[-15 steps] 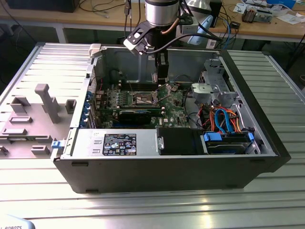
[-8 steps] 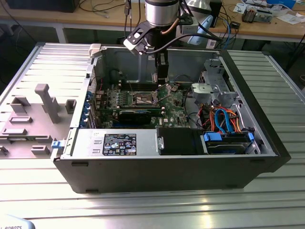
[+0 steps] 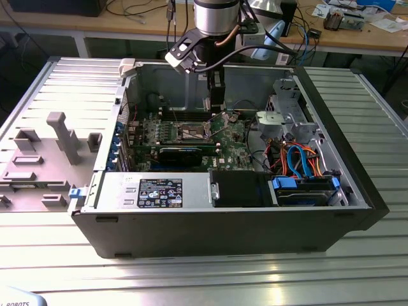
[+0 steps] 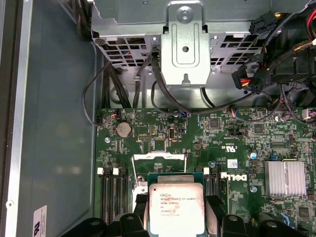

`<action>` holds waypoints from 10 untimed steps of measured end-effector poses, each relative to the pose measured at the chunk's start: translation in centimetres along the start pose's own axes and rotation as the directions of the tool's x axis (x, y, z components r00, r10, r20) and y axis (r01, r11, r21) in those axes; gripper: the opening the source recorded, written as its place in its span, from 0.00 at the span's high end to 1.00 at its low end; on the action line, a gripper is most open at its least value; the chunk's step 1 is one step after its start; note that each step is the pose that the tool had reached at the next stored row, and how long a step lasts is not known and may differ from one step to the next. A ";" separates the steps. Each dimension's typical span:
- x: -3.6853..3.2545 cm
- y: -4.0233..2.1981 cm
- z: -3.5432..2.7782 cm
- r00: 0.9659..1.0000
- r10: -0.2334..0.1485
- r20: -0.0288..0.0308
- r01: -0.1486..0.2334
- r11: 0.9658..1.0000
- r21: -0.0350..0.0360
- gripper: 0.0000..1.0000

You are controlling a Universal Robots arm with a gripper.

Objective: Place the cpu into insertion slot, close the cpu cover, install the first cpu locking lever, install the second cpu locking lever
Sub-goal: 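Place the cpu into insertion slot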

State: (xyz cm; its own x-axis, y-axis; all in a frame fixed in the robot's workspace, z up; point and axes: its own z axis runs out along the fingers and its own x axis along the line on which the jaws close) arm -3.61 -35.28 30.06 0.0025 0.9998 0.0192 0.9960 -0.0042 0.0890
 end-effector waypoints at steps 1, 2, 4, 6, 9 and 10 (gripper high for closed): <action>0.00 0.00 0.02 1.000 0.003 0.000 -0.003 1.000 0.000 0.46; 0.00 0.00 0.02 1.000 0.003 0.000 -0.003 1.000 0.000 0.46; 0.00 0.00 0.02 1.000 0.004 0.000 -0.004 1.000 0.000 0.46; 0.00 0.00 0.03 1.000 0.004 0.000 -0.004 1.000 0.000 0.46; 0.00 0.00 0.07 1.000 0.009 0.001 -0.009 1.000 0.000 0.46; 0.00 -0.01 0.10 1.000 0.014 0.001 -0.014 1.000 0.000 0.46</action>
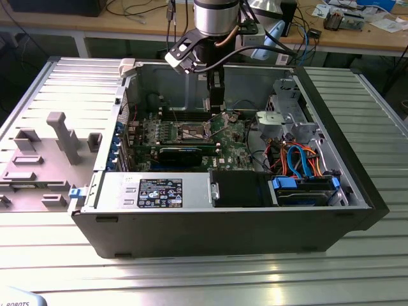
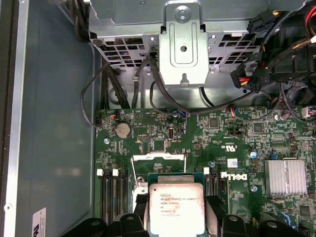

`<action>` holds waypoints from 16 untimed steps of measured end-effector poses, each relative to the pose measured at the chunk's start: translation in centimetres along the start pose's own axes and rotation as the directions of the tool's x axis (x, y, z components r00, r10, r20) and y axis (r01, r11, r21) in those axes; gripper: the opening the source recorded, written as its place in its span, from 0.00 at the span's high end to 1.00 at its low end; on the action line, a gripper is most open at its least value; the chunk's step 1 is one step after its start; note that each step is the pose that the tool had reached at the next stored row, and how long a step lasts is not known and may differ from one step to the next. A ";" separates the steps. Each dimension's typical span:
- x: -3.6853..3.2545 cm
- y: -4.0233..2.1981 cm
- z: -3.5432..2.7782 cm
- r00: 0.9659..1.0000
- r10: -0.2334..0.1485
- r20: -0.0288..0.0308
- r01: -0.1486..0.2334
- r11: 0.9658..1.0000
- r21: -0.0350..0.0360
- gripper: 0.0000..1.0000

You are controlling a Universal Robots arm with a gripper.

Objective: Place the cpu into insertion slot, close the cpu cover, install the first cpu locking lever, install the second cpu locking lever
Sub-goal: 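Place the cpu into insertion slot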

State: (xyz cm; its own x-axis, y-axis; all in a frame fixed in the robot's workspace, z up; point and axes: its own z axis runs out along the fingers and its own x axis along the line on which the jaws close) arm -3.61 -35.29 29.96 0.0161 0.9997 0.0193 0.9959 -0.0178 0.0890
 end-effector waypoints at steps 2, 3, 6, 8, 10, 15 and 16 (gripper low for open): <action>0.00 0.00 0.01 1.000 0.001 0.000 -0.001 1.000 0.000 0.46; 0.00 0.00 0.02 1.000 0.003 0.000 -0.003 1.000 0.000 0.46; 0.00 -0.01 0.07 1.000 0.007 0.001 -0.007 1.000 0.000 0.46; 0.00 -0.01 0.07 1.000 0.008 0.001 -0.008 1.000 0.000 0.46; 0.00 -0.01 0.08 1.000 0.009 0.001 -0.009 1.000 0.000 0.46; 0.00 -0.02 0.18 1.000 0.018 0.002 -0.018 1.000 0.000 0.46; 0.00 -0.02 0.28 1.000 0.026 0.002 -0.026 1.000 -0.001 0.46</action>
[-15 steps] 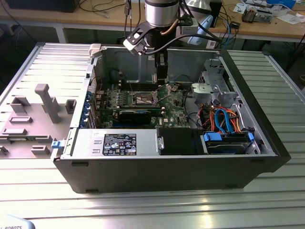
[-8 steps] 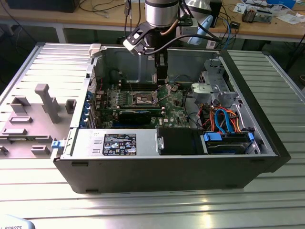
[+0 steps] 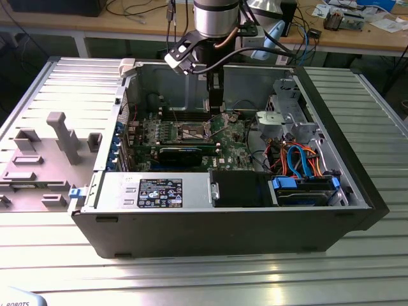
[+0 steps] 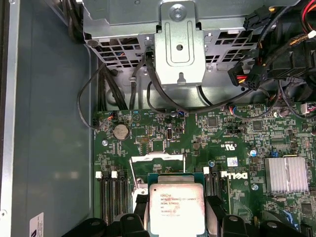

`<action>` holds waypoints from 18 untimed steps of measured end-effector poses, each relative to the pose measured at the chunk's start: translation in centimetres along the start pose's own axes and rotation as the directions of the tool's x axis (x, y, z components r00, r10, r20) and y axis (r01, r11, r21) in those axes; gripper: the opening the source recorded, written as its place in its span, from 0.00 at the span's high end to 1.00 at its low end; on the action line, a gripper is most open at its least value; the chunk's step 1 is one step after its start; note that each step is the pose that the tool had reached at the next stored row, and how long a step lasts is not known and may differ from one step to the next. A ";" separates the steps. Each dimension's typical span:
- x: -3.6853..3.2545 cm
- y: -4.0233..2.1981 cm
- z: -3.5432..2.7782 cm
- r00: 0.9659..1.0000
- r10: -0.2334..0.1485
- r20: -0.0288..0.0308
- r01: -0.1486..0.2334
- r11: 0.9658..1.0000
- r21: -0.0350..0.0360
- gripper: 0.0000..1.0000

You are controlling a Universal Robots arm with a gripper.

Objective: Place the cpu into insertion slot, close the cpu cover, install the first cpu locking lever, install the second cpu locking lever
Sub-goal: 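Place the cpu into insertion slot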

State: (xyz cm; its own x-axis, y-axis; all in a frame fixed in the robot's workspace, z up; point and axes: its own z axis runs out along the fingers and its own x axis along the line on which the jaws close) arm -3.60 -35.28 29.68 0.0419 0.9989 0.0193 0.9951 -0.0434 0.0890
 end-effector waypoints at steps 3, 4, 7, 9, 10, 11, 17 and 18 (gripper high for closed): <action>0.00 0.00 0.02 1.000 0.001 0.000 -0.001 1.000 0.000 0.46; 0.00 0.00 0.03 1.000 0.002 0.000 -0.002 1.000 0.000 0.46; 0.00 0.00 0.04 1.000 0.004 0.000 -0.004 1.000 0.000 0.46; 0.00 -0.01 0.04 1.000 0.004 0.000 -0.004 1.000 0.000 0.46; 0.00 -0.03 0.04 1.000 0.004 0.000 -0.004 1.000 0.000 0.46; 0.00 -0.06 0.04 1.000 0.004 0.000 -0.004 1.000 0.000 0.46; -0.02 -0.31 0.05 1.000 0.004 0.000 -0.004 1.000 0.000 0.46; -0.03 -0.36 0.04 1.000 0.004 0.000 -0.004 1.000 0.000 0.46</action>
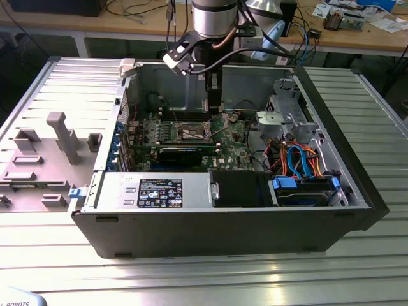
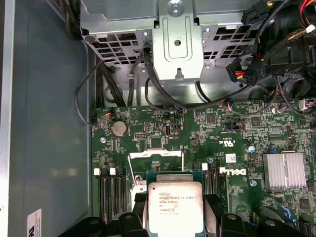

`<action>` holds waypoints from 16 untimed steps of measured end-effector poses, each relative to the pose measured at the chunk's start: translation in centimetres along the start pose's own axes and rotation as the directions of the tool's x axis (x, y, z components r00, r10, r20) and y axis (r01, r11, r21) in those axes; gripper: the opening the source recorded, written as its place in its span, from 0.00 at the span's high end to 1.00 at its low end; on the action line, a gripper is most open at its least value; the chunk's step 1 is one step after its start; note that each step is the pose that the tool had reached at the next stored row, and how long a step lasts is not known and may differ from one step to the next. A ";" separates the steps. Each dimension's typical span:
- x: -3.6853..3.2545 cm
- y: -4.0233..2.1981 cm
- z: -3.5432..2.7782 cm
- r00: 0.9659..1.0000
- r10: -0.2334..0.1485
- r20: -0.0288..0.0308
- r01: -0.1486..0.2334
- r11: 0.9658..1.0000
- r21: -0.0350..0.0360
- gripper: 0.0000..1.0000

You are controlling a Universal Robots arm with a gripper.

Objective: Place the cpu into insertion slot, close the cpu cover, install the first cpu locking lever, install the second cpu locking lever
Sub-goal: 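Place the cpu into insertion slot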

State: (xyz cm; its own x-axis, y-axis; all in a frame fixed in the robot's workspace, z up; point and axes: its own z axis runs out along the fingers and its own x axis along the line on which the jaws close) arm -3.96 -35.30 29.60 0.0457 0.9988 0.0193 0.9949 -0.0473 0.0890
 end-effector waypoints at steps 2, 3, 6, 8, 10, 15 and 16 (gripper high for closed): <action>-0.01 -0.15 0.00 1.000 0.000 0.000 0.000 1.000 0.000 0.46; -0.01 -0.21 -0.01 1.000 0.000 0.000 0.000 1.000 0.000 0.46; -0.02 -0.44 -0.02 1.000 0.000 0.000 0.000 1.000 0.000 0.46; -0.03 -0.53 -0.03 1.000 0.000 0.000 0.000 1.000 0.000 0.46; -0.03 -0.60 -0.02 1.000 0.000 0.000 0.000 1.000 0.000 0.46; -0.04 -0.70 -0.02 1.000 0.000 0.000 0.000 1.000 0.000 0.46; -0.05 -1.03 0.37 1.000 0.000 0.000 0.000 1.000 0.000 0.46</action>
State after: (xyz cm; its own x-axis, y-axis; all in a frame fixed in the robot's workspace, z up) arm -4.95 -35.30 29.14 0.0457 0.9988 0.0192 0.9949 -0.0472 0.0890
